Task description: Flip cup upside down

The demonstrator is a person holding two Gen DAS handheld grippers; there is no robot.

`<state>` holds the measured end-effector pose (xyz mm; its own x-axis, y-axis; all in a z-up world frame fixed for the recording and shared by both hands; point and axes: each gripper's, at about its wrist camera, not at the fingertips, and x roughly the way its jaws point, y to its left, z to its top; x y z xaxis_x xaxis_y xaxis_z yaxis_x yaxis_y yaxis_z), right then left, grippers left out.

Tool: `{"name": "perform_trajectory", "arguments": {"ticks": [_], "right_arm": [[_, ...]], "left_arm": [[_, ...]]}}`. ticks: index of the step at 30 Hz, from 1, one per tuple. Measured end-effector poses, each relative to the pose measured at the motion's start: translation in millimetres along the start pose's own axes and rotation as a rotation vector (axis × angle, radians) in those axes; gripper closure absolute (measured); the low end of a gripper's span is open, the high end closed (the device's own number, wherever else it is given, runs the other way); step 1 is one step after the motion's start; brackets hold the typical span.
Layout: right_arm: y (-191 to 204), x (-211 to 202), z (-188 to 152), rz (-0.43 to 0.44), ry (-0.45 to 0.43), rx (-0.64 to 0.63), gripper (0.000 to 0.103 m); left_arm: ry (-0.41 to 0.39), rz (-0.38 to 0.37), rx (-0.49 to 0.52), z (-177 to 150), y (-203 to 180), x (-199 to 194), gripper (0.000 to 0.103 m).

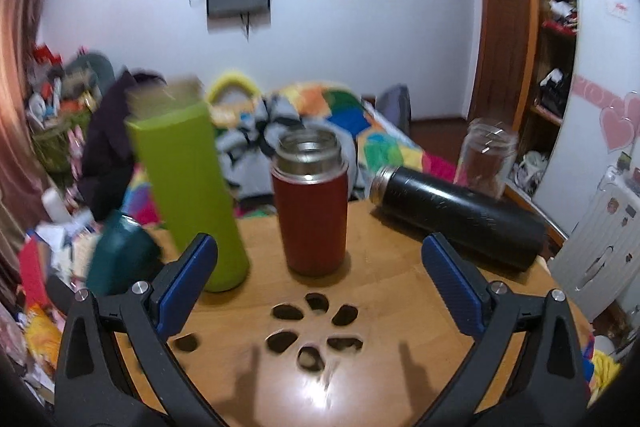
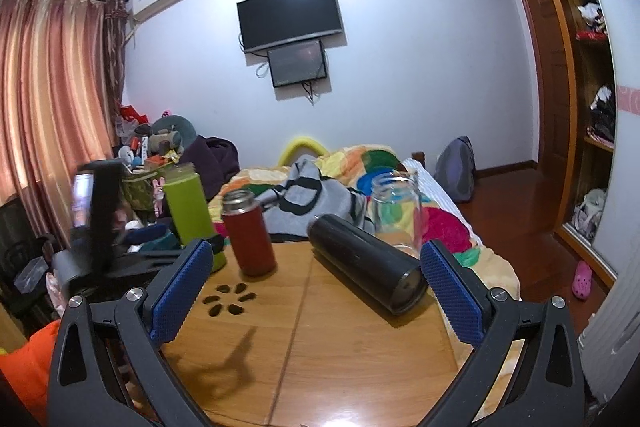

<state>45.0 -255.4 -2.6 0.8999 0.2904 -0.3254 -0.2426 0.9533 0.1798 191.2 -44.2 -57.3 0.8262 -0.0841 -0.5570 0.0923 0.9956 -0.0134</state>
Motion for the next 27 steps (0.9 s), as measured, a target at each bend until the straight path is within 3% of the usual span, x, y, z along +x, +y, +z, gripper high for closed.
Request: {"name": "perform_trajectory", "arguments": {"ticks": [3,6,10,12,13,18,27], "right_arm": [[-9,10,-4,-0.016,0.021,0.003,0.0],[-20,22,-7,-0.022,0.049,0.021,0.0],[-26,29,-12,-0.025,0.072,0.033,0.0],[-26,30,-13,-0.028,0.077,0.033,0.0],[-26,30,-13,-0.027,0.079,0.034,0.0],[-25,28,-13,-0.03,0.075,0.023,0.0],[-15,22,-13,-0.028,0.07,0.002,0.0]], "left_arm": [[0.065,-0.019,-0.03,7,-2,33,0.0],[0.109,0.01,-0.061,10,0,61,0.0],[0.157,-0.015,-0.122,11,7,81,0.0],[0.167,-0.027,-0.14,10,9,85,0.011],[0.179,-0.038,-0.14,10,9,86,0.021],[0.197,-0.022,-0.136,10,15,84,0.041],[0.222,-0.084,-0.046,-14,13,33,0.041]]}}
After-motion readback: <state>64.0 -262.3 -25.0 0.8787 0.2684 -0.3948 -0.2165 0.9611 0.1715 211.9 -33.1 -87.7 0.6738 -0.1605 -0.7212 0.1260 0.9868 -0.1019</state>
